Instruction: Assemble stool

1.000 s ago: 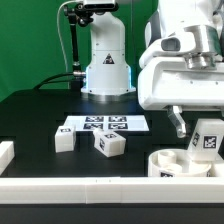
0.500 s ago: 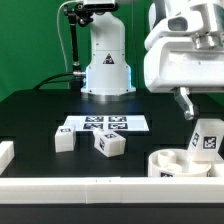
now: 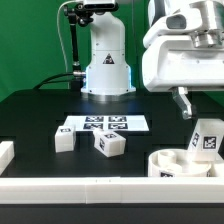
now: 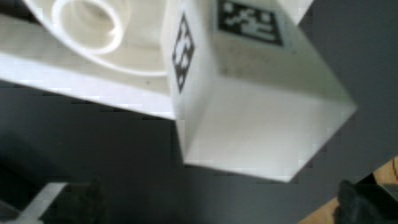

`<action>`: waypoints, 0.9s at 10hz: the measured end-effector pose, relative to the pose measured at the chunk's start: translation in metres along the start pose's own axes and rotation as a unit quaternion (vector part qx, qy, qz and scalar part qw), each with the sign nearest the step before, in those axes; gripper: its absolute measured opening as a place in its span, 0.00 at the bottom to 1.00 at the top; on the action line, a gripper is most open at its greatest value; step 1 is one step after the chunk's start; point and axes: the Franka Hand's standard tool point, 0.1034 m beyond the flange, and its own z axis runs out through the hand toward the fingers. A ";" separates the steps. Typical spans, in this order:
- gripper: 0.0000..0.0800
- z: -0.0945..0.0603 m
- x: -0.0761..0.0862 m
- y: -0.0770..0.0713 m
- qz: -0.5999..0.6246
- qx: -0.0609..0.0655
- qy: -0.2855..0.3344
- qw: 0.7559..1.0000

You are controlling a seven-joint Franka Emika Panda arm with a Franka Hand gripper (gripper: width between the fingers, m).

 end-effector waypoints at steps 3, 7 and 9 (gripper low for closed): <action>0.81 0.003 -0.008 -0.012 0.011 0.027 -0.083 0.996; 0.81 0.001 -0.015 -0.026 0.021 0.059 -0.208 0.976; 0.81 0.003 -0.012 -0.025 0.019 0.060 -0.216 0.974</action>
Offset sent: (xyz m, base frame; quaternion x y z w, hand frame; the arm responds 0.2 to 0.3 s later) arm 0.0006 0.0046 -0.0019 -0.0037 -0.1248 -0.0069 0.9922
